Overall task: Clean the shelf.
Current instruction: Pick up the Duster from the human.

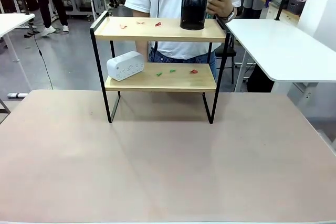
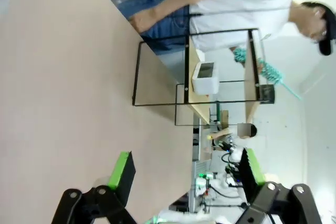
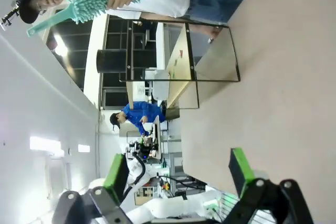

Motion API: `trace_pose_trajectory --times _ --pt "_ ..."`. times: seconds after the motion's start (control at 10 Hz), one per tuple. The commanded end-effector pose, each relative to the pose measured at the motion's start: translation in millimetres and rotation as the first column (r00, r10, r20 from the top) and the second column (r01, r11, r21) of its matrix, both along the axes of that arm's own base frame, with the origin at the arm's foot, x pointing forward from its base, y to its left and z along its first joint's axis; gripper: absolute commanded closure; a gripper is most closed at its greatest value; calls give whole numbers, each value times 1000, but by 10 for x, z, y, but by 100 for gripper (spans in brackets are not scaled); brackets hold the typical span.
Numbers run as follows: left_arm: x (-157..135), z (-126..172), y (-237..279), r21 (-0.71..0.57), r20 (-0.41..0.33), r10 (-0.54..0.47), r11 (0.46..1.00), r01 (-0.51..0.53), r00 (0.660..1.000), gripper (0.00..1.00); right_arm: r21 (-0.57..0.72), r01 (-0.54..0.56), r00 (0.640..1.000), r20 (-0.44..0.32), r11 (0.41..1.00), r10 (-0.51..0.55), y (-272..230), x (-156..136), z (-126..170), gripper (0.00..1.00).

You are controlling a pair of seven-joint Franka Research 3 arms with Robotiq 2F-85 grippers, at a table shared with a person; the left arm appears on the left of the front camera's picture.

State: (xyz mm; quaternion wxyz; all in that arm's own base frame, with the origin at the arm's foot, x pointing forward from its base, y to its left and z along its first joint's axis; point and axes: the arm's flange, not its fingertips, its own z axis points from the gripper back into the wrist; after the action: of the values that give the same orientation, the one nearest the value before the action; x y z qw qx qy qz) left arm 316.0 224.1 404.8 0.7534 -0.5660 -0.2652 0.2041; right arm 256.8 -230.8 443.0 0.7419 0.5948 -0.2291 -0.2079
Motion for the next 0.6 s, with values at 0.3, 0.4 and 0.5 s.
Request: trace_pose_trajectory --times 0.3,0.4,0.5 --pt "-193 343 97 57 36 -37 998 34 999 0 -12 -66 994 85 998 67 192 -102 400 0" --pt "-193 343 97 57 36 -37 998 34 999 0 -12 -66 994 85 998 67 192 -102 400 0" --pt "-193 343 97 57 36 -37 998 34 999 0 -12 -66 994 85 998 67 192 -102 400 0"
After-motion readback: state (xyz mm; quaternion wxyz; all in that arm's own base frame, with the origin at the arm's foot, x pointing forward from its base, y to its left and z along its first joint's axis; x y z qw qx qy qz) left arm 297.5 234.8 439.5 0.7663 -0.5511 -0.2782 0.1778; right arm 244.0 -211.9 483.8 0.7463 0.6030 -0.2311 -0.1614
